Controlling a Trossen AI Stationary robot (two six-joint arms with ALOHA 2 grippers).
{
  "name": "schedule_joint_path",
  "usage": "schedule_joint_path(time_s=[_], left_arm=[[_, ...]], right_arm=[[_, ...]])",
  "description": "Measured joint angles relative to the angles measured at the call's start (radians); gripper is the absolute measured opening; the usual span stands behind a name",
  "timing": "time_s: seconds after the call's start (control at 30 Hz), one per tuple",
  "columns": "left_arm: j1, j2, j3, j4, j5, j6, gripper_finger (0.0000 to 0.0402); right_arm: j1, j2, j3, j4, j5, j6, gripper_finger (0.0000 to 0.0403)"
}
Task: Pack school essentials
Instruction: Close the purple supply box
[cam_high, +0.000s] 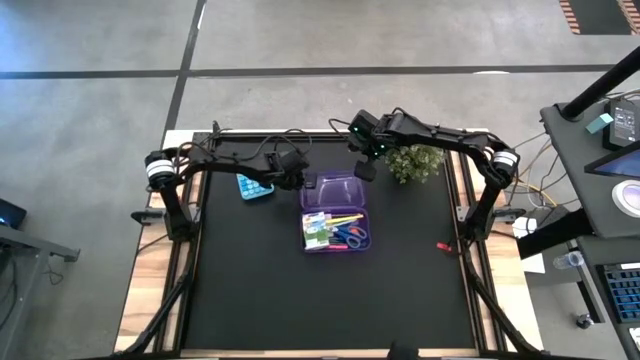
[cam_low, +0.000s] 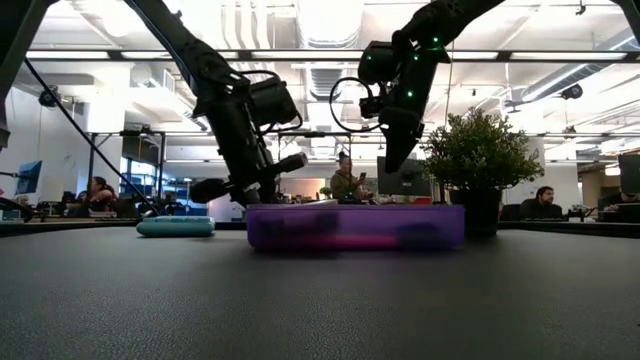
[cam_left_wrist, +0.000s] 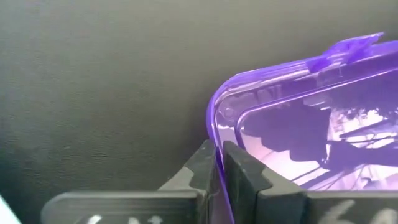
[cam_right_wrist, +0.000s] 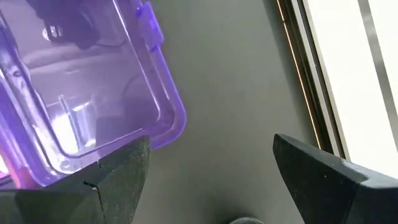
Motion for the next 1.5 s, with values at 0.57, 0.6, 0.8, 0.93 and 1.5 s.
schedule_joint_path(time_s=[0.57,0.6,0.8,0.93,1.5], left_arm=[[-0.007,0.001,-0.01,0.001,-0.006,0.016,0.006],[-0.007,0.001,-0.01,0.002,-0.007,0.024,0.0051],[-0.01,0.001,-0.01,0.002,-0.017,0.029,0.0005],[-0.016,-0.001,-0.007,0.001,-0.017,0.057,0.0002],[-0.125,-0.081,0.005,0.254,-0.195,0.463,0.0]], right_arm=[[0.0,0.0,0.0,-0.002,0.0,-0.001,0.0328],[0.0,0.0,0.0,-0.002,0.0,-0.001,0.0328],[0.0,0.0,0.0,-0.003,0.0,0.001,0.0328],[0.0,-0.001,0.0,-0.006,0.0,-0.012,0.0328],[-0.011,-0.019,0.005,-0.018,-0.117,0.035,0.0328]])
